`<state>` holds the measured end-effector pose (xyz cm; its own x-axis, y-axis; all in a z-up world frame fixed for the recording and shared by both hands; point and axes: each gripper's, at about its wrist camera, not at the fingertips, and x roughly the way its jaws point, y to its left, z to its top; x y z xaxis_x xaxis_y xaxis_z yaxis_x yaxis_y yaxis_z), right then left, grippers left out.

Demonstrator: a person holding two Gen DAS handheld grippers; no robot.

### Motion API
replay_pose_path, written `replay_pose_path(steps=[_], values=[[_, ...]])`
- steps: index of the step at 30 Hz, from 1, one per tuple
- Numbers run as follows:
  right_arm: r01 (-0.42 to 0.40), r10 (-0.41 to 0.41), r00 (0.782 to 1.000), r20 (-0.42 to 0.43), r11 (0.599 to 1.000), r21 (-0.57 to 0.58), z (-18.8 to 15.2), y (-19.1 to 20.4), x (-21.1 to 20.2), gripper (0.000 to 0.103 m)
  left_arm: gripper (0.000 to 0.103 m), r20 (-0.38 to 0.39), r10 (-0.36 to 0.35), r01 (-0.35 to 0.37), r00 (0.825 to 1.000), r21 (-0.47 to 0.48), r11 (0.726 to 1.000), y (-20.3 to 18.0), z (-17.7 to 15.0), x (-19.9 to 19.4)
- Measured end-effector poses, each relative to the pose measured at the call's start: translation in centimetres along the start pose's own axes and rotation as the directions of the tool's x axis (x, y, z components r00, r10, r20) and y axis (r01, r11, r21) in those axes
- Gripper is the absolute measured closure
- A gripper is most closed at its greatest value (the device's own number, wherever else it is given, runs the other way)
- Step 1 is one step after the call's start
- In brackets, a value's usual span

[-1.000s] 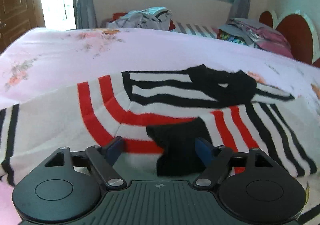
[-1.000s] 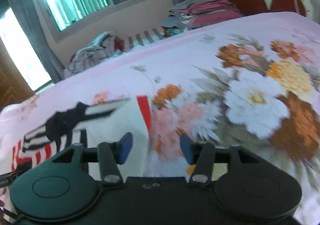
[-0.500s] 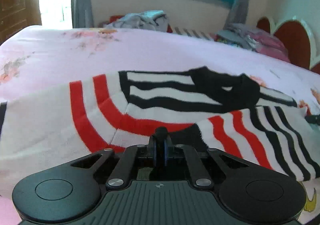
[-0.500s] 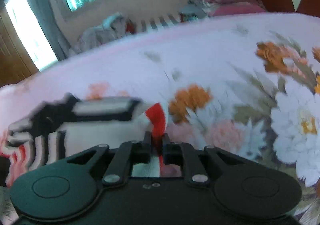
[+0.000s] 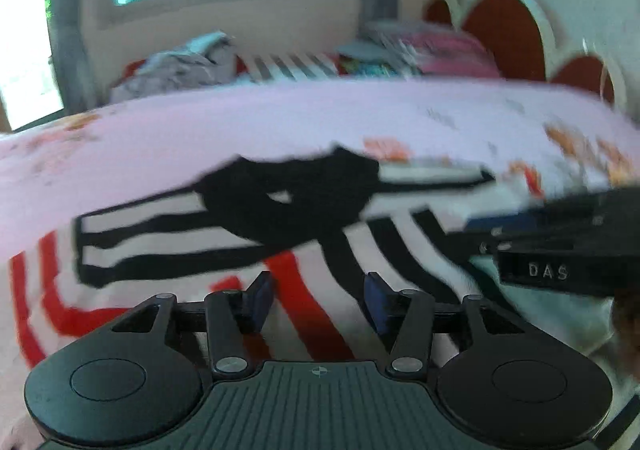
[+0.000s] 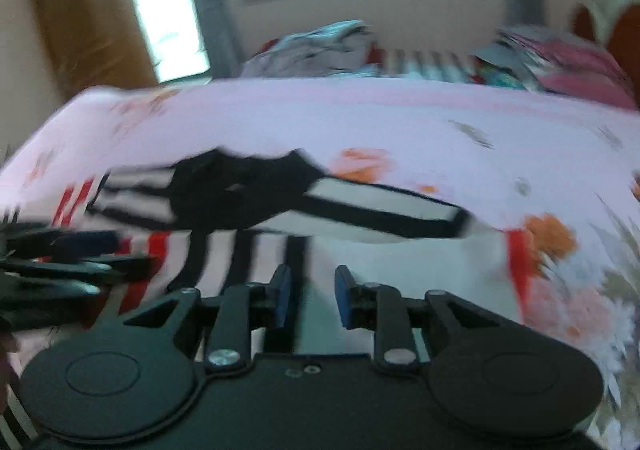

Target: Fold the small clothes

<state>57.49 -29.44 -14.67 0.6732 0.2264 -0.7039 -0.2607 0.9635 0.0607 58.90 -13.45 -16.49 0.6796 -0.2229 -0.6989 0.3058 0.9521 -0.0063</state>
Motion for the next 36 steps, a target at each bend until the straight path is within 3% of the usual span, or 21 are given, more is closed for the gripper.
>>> replay_pose_path(steps=[2, 3, 6, 8, 11, 13, 17, 20, 23, 31, 36], values=[[0.072, -0.072, 0.997, -0.008, 0.996, 0.046, 0.0, -2.3, -0.1, 0.085, 0.053, -0.017, 0.008, -0.009, 1.0, -0.031, 0.999, 2.1, -0.4, 0.6], [0.111, -0.111, 0.994, -0.011, 0.989, 0.092, 0.0, -4.2, -0.3, 0.103, 0.053, -0.02, 0.011, -0.012, 1.0, -0.05, 0.999, 3.3, -0.5, 0.5], [0.26, -0.257, 0.966, -0.041, 0.948, 0.186, 0.1, -8.8, -0.6, 0.103, 0.054, -0.025, 0.015, -0.017, 1.0, -0.088, 0.996, 6.1, -1.1, 0.6], [0.212, -0.206, 0.977, -0.05, 0.947, 0.242, -0.1, -10.1, -0.7, 0.103, 0.053, -0.028, 0.022, -0.024, 0.999, -0.084, 0.996, 6.1, -1.4, 0.7], [0.219, -0.212, 0.975, -0.06, 0.961, 0.165, 0.1, -8.5, -1.3, 0.1, 0.053, -0.032, 0.06, -0.062, 0.998, -0.062, 0.996, 4.5, -1.0, 0.5], [0.189, -0.184, 0.982, -0.042, 0.968, 0.165, -0.1, -8.1, -2.5, 0.089, 0.053, 0.007, 0.024, -0.023, 1.0, -0.043, 0.999, 2.7, -0.8, -0.9], [0.157, -0.15, 0.987, -0.061, 0.977, 0.141, -2.4, -5.6, -5.2, 0.089, 0.053, -0.026, -0.008, 0.008, 1.0, -0.002, 1.0, -0.6, -1.4, -2.2], [0.162, -0.151, 0.985, -0.086, 0.978, 0.135, -4.7, -4.1, -6.9, 0.09, 0.053, -0.078, 0.016, -0.015, 0.997, 0.017, 1.0, -2.0, -2.6, -2.0], [0.191, -0.181, 0.979, -0.093, 0.975, 0.118, -6.9, -2.9, -8.5, 0.089, 0.053, -0.077, 0.033, -0.032, 0.997, 0.012, 0.999, -2.3, -3.4, -2.7], [0.151, -0.149, 0.989, -0.022, 0.978, 0.145, -6.5, -2.4, -11.0, 0.088, 0.053, -0.045, 0.064, -0.062, 0.997, 0.044, 0.997, -3.9, -3.2, -4.9], [0.134, -0.126, 0.989, -0.078, 0.985, 0.11, -7.2, -1.8, -9.6, 0.089, 0.053, -0.07, 0.074, -0.071, 0.995, 0.048, 0.996, -4.9, -3.8, -4.5]])
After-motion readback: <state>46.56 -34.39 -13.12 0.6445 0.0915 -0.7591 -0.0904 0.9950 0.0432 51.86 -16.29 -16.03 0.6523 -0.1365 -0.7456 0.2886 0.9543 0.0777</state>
